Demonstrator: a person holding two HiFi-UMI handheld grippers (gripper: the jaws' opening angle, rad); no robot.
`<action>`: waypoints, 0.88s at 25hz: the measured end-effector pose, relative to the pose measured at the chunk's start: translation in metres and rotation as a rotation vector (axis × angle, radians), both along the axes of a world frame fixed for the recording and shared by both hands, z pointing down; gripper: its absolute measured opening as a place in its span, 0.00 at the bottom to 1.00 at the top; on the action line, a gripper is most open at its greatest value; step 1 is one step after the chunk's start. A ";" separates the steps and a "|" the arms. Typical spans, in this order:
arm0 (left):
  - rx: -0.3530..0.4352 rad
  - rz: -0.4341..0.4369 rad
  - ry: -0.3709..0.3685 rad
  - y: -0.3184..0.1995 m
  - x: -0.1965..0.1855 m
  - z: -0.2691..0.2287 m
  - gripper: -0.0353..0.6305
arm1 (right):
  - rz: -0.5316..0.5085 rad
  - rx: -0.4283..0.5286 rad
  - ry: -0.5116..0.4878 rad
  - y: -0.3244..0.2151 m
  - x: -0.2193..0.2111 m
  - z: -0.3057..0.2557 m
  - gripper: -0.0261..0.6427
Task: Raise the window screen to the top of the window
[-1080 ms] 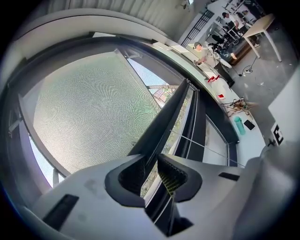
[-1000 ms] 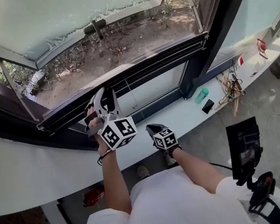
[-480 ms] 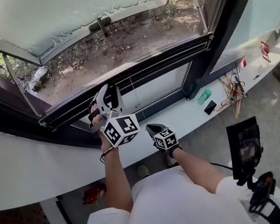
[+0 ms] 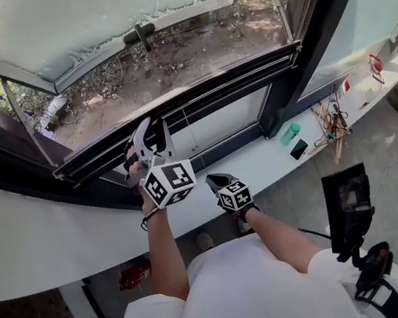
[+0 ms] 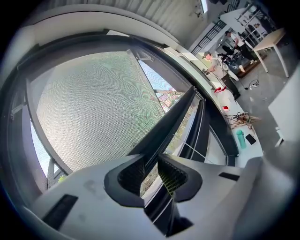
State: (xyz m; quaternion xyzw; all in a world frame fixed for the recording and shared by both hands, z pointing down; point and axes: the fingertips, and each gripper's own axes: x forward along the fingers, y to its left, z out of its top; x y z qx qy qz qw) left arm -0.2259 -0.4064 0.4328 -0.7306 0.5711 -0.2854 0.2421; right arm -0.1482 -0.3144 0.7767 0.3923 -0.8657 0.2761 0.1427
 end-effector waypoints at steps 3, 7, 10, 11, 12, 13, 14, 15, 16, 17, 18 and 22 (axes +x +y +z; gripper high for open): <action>-0.001 0.003 0.000 0.000 0.000 0.000 0.15 | 0.003 0.004 0.017 -0.001 0.001 0.000 0.05; 0.005 0.004 0.000 -0.001 0.000 -0.003 0.15 | -0.009 0.016 0.036 -0.002 -0.002 -0.002 0.05; 0.013 0.004 0.002 -0.001 0.001 -0.007 0.15 | -0.012 0.024 0.029 -0.003 -0.004 -0.006 0.05; 0.016 0.004 0.002 -0.002 0.001 -0.009 0.15 | -0.012 0.028 0.026 -0.004 -0.005 -0.008 0.05; 0.020 0.005 0.003 -0.002 0.001 -0.011 0.15 | -0.011 0.033 0.026 -0.004 -0.005 -0.010 0.04; 0.024 0.005 0.003 -0.002 0.001 -0.013 0.15 | -0.009 0.040 0.028 -0.006 -0.005 -0.012 0.05; 0.029 0.005 0.003 -0.003 0.001 -0.015 0.15 | -0.007 0.049 0.033 -0.007 -0.005 -0.014 0.05; 0.034 0.005 0.003 -0.003 0.001 -0.018 0.15 | -0.007 0.060 0.040 -0.009 -0.004 -0.016 0.05; 0.042 0.005 0.002 -0.003 0.001 -0.021 0.15 | -0.007 0.071 0.046 -0.010 -0.004 -0.018 0.05; 0.050 0.005 0.002 -0.003 0.001 -0.023 0.15 | -0.008 0.081 0.048 -0.012 -0.004 -0.020 0.05; 0.058 0.004 0.002 -0.003 0.001 -0.026 0.15 | -0.007 0.090 0.048 -0.013 -0.004 -0.023 0.05; 0.084 0.004 -0.004 -0.005 -0.001 -0.041 0.15 | -0.007 0.123 0.052 -0.020 -0.007 -0.036 0.05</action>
